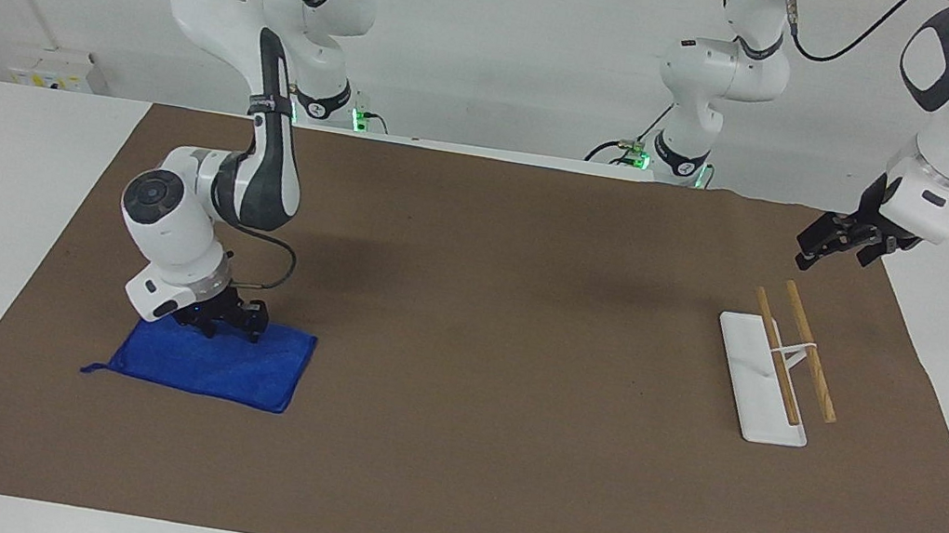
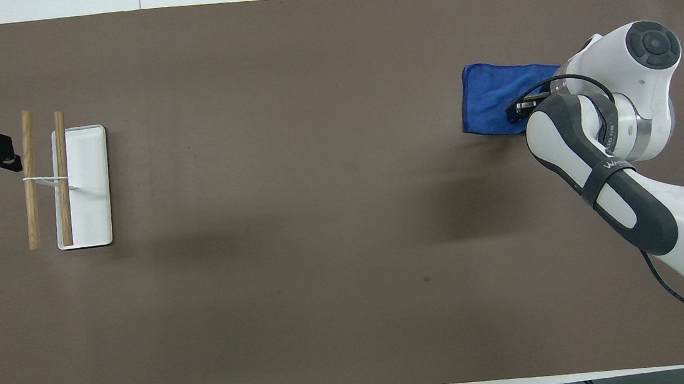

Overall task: Right arm passes towel to left arm to hang
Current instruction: 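Lift the towel with the right gripper while the left gripper reaches it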

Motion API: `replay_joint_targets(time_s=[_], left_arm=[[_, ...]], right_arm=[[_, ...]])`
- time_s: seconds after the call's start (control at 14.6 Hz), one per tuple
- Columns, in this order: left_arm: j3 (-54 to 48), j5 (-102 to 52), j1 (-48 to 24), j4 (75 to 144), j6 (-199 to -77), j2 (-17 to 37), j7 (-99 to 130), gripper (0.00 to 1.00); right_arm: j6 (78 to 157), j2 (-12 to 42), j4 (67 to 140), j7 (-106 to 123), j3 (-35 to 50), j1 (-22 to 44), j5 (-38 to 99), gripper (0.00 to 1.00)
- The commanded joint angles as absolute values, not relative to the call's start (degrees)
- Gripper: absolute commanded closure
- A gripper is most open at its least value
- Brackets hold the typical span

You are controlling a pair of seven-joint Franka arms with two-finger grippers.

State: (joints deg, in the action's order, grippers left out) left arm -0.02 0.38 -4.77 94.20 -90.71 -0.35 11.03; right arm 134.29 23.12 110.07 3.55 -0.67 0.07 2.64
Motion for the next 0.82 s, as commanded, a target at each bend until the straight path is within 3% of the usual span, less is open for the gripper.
replay_joint_targets(time_s=[0.0, 0.14, 0.21, 0.75], left_arm=[[-0.1, 0.5, -4.4, 96.4, -91.9, -2.1, 10.2, 0.00], [-0.2, 0.5, -4.4, 96.4, -91.9, -2.1, 10.1, 0.00], [-0.2, 0.5, -4.4, 96.4, -91.9, -2.1, 10.1, 0.00], [-0.5, 0.4, -6.0, 96.2, -90.6, -2.7, 10.3, 0.00]], right_arm=[[136.1, 23.1, 111.8, 5.1, -0.4, -0.2, 3.1, 0.64], [135.8, 23.1, 111.7, 5.1, -0.4, -0.1, 3.1, 0.93], [135.3, 23.1, 111.3, 5.2, -0.4, 0.0, 3.1, 1.00], [109.0, 20.1, 94.4, 1.4, 2.0, 0.7, 10.2, 1.00]])
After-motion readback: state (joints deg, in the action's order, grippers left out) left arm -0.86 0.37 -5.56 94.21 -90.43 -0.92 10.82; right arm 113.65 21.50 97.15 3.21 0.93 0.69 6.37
